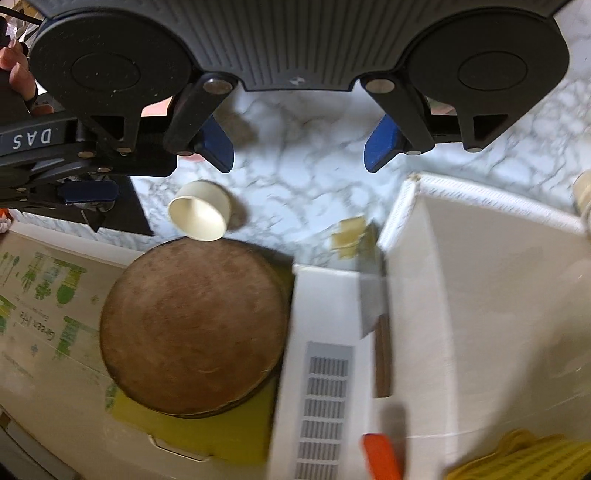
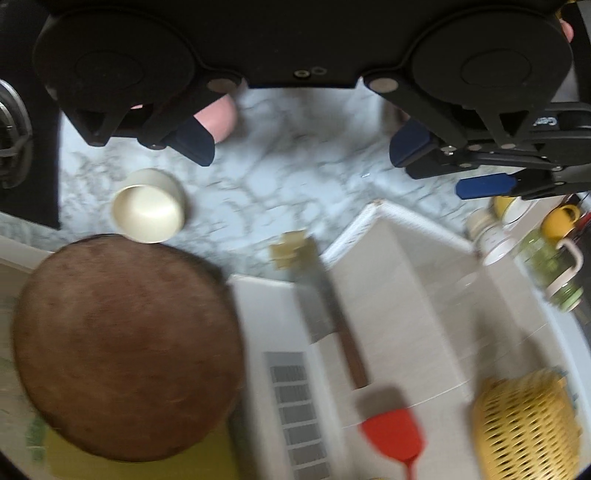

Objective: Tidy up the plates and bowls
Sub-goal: 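Move both grippers to the cream bowl by the cutting board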

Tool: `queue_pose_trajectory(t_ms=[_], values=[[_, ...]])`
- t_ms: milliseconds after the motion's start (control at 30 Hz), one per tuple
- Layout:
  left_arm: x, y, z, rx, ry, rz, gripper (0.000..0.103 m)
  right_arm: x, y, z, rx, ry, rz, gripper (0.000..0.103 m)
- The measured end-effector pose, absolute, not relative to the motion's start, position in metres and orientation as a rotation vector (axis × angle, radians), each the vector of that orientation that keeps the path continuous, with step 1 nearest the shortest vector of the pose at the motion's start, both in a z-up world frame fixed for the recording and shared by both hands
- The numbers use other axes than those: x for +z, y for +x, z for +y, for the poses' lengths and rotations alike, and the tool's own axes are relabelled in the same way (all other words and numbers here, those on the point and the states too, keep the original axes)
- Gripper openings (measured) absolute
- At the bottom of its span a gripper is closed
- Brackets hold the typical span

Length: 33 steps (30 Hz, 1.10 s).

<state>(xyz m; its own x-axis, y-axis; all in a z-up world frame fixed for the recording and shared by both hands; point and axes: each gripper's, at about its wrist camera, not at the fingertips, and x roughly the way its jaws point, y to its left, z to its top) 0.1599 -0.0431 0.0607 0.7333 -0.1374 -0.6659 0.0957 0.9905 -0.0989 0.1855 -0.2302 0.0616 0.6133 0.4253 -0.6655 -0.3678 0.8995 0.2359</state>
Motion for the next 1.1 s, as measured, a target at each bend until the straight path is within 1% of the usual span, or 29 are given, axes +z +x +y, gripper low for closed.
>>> queue_pose_trajectory(t_ms=[200, 500, 767, 1100], values=[[0.059, 0.198, -0.081, -0.148, -0.053, 0.754, 0.078, 0.057, 0.213, -0.271, 0.37, 0.093, 0.788, 0.103], [0.044, 0.259, -0.125, -0.16, -0.06, 0.808, 0.078, 0.029, 0.26, -0.32, 0.241, 0.127, 0.816, 0.103], [0.011, 0.307, -0.163, -0.161, -0.014, 0.852, 0.078, 0.003, 0.316, -0.352, 0.138, 0.176, 0.877, 0.101], [-0.032, 0.363, -0.18, -0.144, -0.01, 0.937, 0.078, -0.031, 0.36, -0.369, 0.084, 0.184, 0.938, 0.095]])
